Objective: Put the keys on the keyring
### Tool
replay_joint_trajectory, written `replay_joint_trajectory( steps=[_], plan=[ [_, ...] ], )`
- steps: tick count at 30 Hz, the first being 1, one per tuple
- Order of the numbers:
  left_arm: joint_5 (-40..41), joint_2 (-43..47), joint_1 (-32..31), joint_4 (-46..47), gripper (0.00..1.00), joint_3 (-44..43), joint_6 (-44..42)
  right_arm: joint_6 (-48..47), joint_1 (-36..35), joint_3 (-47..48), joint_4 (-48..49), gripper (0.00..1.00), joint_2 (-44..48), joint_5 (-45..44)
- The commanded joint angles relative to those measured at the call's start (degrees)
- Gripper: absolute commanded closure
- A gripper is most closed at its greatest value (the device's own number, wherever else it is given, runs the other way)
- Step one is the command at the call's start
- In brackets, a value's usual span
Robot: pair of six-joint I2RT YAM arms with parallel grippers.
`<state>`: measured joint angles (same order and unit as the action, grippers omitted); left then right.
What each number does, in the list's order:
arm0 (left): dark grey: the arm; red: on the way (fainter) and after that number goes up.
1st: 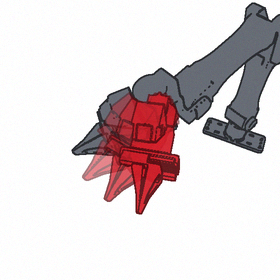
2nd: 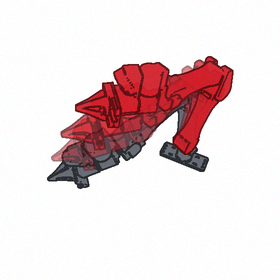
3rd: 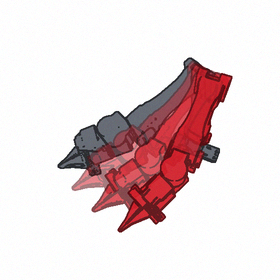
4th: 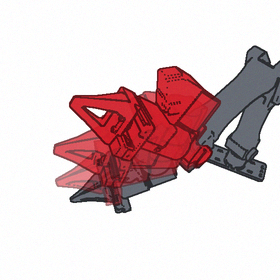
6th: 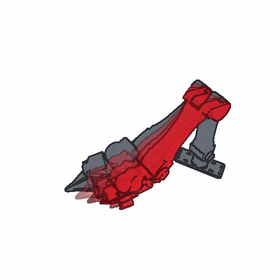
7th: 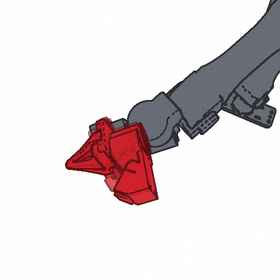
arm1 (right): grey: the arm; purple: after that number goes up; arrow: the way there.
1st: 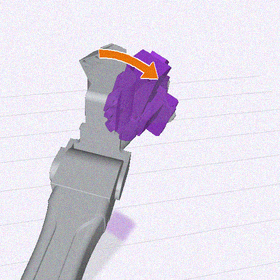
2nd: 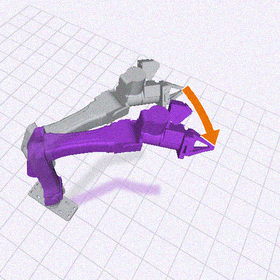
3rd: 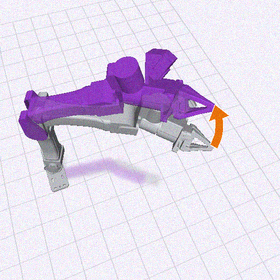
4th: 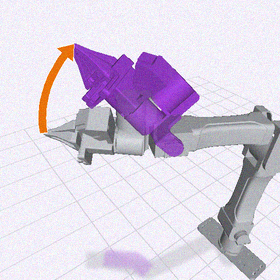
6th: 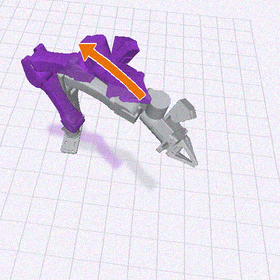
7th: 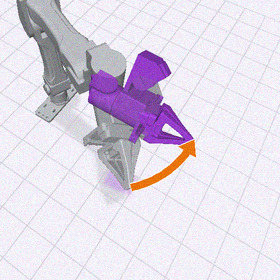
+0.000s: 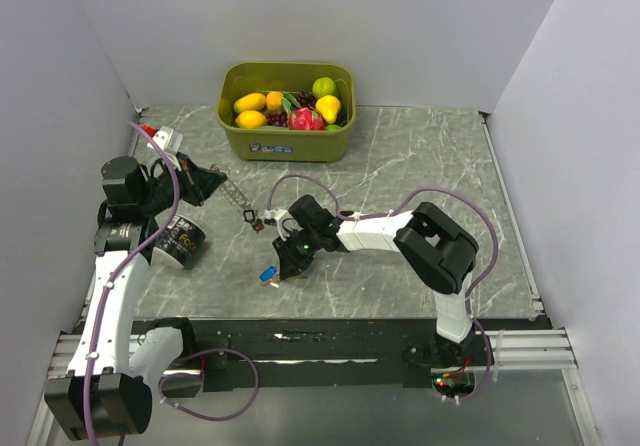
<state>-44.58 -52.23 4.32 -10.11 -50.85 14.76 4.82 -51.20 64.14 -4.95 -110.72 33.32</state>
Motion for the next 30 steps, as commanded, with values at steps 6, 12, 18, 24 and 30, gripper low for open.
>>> replay_joint_trajectory(
  steps=[6, 12, 18, 24, 30],
  plan=[
    [-2.4, 1.1, 0.3, 4.6, 0.99, -0.4, 1.0, 1.1, -0.6, 0.6, 0.6, 0.9, 0.1, -3.3],
    [-2.5, 1.1, 0.4, 4.7, 0.99, -0.4, 0.9, 2.4, -0.4, -1.6, 3.0, 1.0, 2.3, -2.4],
    [-3.1, 0.9, 0.3, 4.8, 0.99, -0.3, 0.8, 3.2, 0.3, -5.6, 4.7, 1.0, 6.8, -2.6],
    [-3.8, 0.8, 0.3, 4.7, 0.99, -0.3, 0.4, 3.4, 1.9, -8.9, 7.7, 1.0, 12.3, -2.3],
    [-5.1, 0.7, 0.3, 5.2, 0.99, -0.1, 0.4, 3.3, 3.9, -11.7, 7.9, 1.0, 16.9, -1.9]
  ],
)
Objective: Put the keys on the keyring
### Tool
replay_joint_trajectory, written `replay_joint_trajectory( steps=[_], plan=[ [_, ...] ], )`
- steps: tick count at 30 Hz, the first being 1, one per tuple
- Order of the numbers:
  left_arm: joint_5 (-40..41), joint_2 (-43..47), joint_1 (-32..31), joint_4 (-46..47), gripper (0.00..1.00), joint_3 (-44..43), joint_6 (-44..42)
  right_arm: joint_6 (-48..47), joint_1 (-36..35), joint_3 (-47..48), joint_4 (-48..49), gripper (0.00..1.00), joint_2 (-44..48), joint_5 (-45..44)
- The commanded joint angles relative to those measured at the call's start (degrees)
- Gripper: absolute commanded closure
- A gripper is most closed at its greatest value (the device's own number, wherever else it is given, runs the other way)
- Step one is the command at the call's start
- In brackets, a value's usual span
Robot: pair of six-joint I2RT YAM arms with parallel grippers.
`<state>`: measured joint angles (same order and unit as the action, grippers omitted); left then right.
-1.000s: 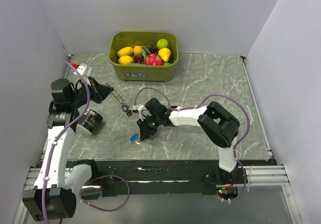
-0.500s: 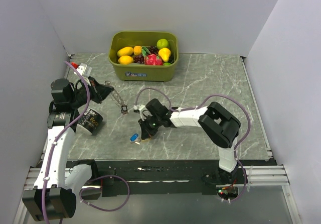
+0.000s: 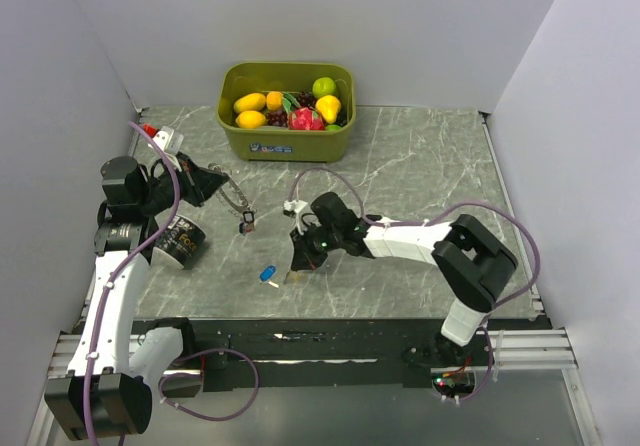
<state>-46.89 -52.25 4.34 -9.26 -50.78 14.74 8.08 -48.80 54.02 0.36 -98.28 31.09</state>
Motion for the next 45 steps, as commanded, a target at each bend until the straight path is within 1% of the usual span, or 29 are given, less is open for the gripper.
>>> replay_joint_trajectory(
  steps=[1, 9, 15, 24, 29, 34, 40, 45],
  plan=[
    [-2.9, 0.7, 0.4, 4.4, 0.99, -0.2, 0.5, 0.0, 1.9, -1.9, 2.6, 1.0, 5.7, 0.5],
    [-4.6, -0.8, 0.3, 5.6, 0.99, -0.1, 1.3, -0.3, 4.8, -5.1, 1.1, 1.0, 12.8, -0.1],
    [-4.3, -2.0, 0.2, 4.2, 0.99, -0.8, 0.5, -1.1, 6.3, -6.9, 0.1, 1.0, 18.3, -0.6],
    [-3.1, -1.5, -1.0, 2.8, 0.99, -0.5, -0.6, -3.2, 8.5, -7.7, -1.9, 1.0, 22.3, -0.4],
    [1.9, -2.7, -4.1, -0.5, 0.99, -2.1, -2.1, -3.4, 8.8, -7.8, -2.0, 1.0, 25.0, 0.1],
    [5.1, -4.1, -9.6, -2.3, 0.99, -3.0, -2.2, -3.9, 9.0, -8.0, -1.8, 1.0, 27.9, 2.1],
    [8.6, -5.2, -15.9, -1.4, 0.99, -2.6, -0.4, -4.7, 8.8, -8.3, -1.4, 1.0, 30.7, 4.0],
    [10.8, -6.6, -20.0, -2.3, 0.99, -2.9, -0.9, -5.9, 9.1, -8.6, -1.8, 1.0, 33.2, 3.8]
  ],
)
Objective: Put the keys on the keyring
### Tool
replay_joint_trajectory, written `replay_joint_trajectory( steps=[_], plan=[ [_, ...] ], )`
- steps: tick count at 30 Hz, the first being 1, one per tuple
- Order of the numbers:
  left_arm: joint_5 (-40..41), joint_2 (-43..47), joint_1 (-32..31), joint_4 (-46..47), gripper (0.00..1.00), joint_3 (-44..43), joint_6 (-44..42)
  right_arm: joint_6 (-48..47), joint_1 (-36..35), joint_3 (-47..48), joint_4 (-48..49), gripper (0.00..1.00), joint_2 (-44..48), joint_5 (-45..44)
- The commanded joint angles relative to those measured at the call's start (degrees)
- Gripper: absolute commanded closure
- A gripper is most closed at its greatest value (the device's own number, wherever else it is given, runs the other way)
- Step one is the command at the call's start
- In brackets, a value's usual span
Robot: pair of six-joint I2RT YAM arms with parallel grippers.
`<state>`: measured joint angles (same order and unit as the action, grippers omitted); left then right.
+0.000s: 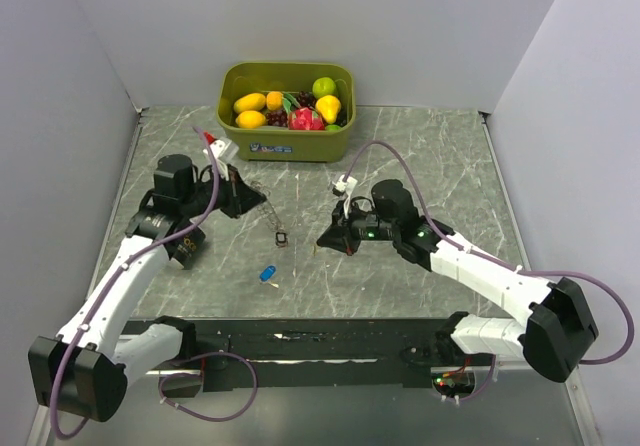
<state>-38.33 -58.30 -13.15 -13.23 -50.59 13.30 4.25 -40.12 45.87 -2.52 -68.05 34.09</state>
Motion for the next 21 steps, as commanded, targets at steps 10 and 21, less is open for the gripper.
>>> replay_joint_trajectory(
  steps=[10, 21],
  plan=[
    [6.5, -3.0, -14.0, -2.7, 0.99, -4.8, -3.7, -3.8, 1.0, 0.8, 0.6, 1.0, 4.3, 1.9],
    [10.4, -8.9, -24.1, -5.0, 0.99, -7.8, -6.9, -6.5, 0.9, 2.8, -1.4, 1.0, 5.2, 2.2]
  ],
)
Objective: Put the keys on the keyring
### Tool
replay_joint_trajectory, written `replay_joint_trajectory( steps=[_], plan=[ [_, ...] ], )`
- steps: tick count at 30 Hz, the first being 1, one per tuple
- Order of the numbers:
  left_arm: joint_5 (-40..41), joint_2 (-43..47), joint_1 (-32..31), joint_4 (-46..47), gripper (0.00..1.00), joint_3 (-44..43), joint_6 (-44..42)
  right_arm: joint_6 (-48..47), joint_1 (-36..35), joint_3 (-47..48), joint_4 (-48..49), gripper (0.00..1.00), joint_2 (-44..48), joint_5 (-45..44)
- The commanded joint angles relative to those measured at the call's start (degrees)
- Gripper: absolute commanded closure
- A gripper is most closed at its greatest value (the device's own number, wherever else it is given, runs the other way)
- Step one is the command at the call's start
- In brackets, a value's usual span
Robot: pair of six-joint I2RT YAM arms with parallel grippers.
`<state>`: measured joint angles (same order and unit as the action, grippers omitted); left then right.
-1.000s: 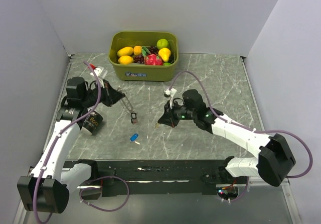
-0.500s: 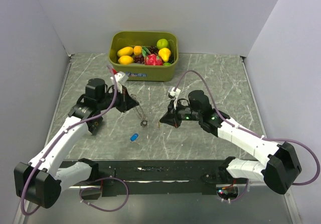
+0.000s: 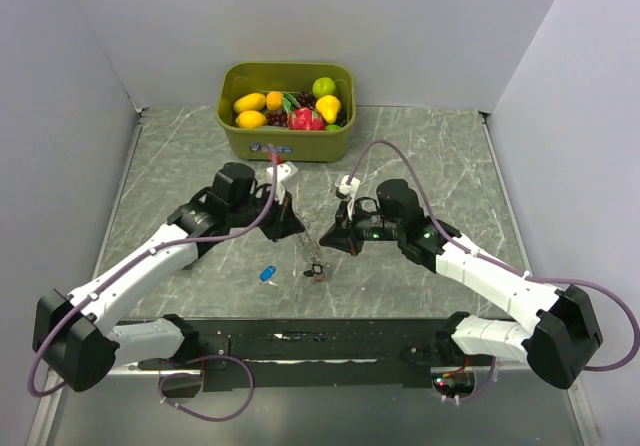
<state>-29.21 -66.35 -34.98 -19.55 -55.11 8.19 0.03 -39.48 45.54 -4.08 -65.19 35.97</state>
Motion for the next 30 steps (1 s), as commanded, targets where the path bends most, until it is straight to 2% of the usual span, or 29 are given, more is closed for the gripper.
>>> replay_joint_trajectory(
  steps=[1, 10, 19, 30],
  plan=[
    [0.9, -1.2, -2.6, 1.5, 0.99, -3.3, -1.9, -2.7, 0.3, 3.4, -0.2, 1.0, 2.2, 0.2],
    [0.9, -2.3, -4.7, 1.9, 0.99, -4.0, -3.0, -4.5, 0.4, 5.4, -2.9, 1.0, 2.0, -1.9],
    [0.0, -2.9, -5.4, 2.3, 0.99, -4.3, -3.9, -3.1, 0.5, 4.5, -0.4, 1.0, 1.9, -1.1],
    [-0.7, -3.5, -5.8, 2.9, 0.99, -4.5, -4.2, -4.3, 0.4, 6.2, -2.3, 1.0, 0.7, -2.2]
  ],
)
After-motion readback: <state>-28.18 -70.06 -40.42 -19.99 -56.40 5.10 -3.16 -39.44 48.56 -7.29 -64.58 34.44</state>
